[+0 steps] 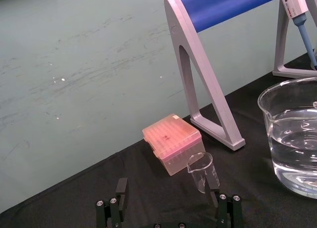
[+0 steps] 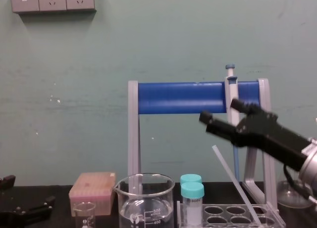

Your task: Pick up the stirring rod with one hand, then place it down.

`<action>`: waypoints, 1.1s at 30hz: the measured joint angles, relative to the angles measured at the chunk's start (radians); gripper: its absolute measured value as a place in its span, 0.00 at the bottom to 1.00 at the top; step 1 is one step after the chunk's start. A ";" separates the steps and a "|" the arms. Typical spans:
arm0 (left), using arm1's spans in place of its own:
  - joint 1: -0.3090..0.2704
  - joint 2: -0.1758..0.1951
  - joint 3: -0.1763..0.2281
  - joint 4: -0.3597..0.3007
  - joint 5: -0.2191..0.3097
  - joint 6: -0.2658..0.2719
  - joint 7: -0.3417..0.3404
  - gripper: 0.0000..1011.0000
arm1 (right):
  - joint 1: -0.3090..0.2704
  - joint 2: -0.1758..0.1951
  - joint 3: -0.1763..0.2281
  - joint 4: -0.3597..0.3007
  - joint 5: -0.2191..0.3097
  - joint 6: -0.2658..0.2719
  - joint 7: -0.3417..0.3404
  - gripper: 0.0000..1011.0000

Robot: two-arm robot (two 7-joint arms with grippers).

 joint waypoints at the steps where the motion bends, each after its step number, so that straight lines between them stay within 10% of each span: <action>1: 0.000 0.000 0.000 0.000 0.000 0.000 0.000 0.99 | -0.003 -0.001 0.005 -0.010 -0.005 -0.002 -0.013 0.99; 13: 0.000 0.000 0.000 0.000 0.000 0.000 0.000 0.99 | -0.139 0.027 0.097 -0.206 -0.093 0.138 -0.236 0.99; 25: 0.000 0.000 0.000 0.000 0.000 0.000 0.000 0.99 | -0.300 0.102 0.139 -0.363 -0.110 0.511 -0.304 0.99; 33: 0.000 0.000 0.000 0.000 0.000 0.000 0.000 0.99 | -0.286 0.111 0.117 -0.346 -0.125 0.540 -0.297 0.99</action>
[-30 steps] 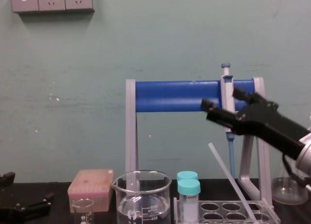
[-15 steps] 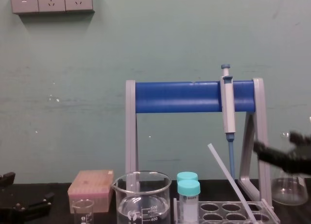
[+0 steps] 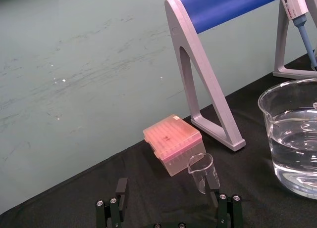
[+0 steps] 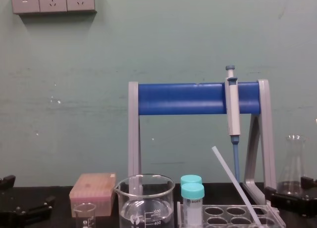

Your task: Pick up the stirring rod with one hand, then place it down.

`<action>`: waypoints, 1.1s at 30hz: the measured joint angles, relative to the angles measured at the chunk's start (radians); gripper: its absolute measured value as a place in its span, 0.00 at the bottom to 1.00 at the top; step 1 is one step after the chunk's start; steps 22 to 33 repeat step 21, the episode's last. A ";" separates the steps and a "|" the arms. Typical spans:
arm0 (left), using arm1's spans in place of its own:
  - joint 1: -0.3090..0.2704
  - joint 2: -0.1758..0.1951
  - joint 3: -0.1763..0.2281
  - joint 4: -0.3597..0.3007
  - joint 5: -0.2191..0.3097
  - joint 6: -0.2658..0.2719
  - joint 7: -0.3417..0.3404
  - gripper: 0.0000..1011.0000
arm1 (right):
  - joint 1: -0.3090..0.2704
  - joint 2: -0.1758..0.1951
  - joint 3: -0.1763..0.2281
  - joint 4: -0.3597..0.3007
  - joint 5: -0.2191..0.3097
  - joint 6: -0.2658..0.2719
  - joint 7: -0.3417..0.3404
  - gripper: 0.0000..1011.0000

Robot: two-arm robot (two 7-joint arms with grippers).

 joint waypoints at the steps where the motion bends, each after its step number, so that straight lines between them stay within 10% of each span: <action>1: 0.000 0.000 0.000 0.000 0.000 0.000 0.000 0.99 | 0.000 0.000 0.000 0.000 0.000 0.000 0.000 0.99; 33: 0.000 0.000 0.000 0.000 0.000 0.000 0.000 0.99 | -0.003 0.000 0.004 -0.002 0.006 0.003 0.003 0.99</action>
